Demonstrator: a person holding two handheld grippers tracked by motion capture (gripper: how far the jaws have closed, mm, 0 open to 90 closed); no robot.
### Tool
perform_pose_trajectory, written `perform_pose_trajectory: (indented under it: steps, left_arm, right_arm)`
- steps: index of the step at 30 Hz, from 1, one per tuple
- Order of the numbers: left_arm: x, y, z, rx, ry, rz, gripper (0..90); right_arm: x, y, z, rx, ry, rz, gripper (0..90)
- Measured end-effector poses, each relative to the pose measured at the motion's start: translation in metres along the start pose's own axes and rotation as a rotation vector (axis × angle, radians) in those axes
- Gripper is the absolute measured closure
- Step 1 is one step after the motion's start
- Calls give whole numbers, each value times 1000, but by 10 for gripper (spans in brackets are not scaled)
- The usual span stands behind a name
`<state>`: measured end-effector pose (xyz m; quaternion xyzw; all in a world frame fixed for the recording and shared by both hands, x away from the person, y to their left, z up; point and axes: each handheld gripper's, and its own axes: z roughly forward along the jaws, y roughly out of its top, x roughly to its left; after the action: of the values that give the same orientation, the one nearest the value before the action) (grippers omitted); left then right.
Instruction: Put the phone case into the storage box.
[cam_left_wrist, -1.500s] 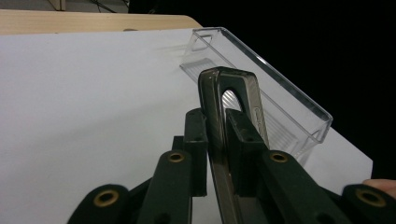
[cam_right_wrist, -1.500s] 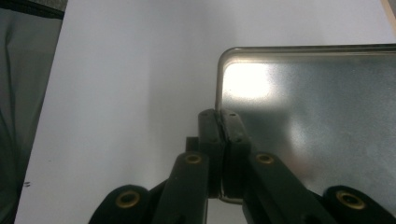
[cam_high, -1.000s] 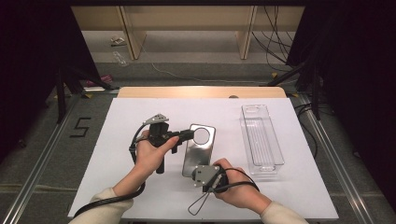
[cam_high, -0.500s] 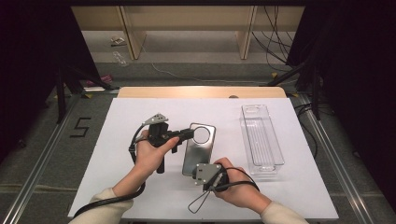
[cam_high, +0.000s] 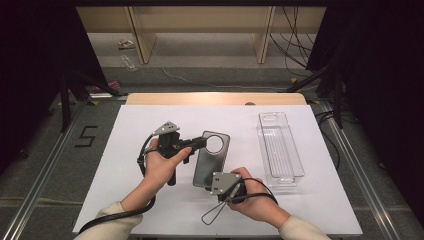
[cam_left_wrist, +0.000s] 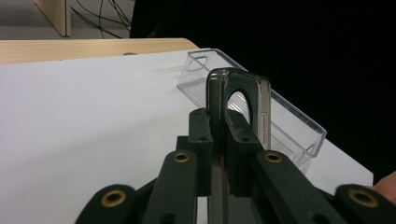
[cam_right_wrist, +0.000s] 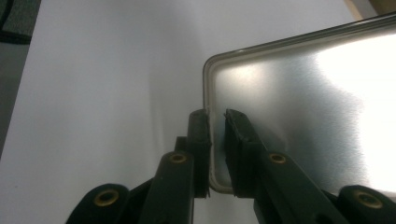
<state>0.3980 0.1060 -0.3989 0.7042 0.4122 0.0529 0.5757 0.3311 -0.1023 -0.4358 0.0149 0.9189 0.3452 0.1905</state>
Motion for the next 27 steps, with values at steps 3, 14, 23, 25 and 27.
perform_pose_trajectory:
  steps: [3,14,23,25,27]
  left_arm:
    - [0,0,0,-6,17,15,821]
    - [0,0,-2,-36,44,42,820]
    - [2,0,-5,-63,74,71,819]
    - [2,0,-6,-73,82,83,819]
    - [2,-1,-7,-75,92,94,819]
  right_arm:
    - [-2,0,-2,-43,-7,24,732]
    - [-6,1,-6,-127,-36,116,502]
    - [-11,2,-12,-210,-52,188,368]
    - [-12,2,-14,-223,-63,208,354]
    - [-14,1,-15,-237,-77,230,338]
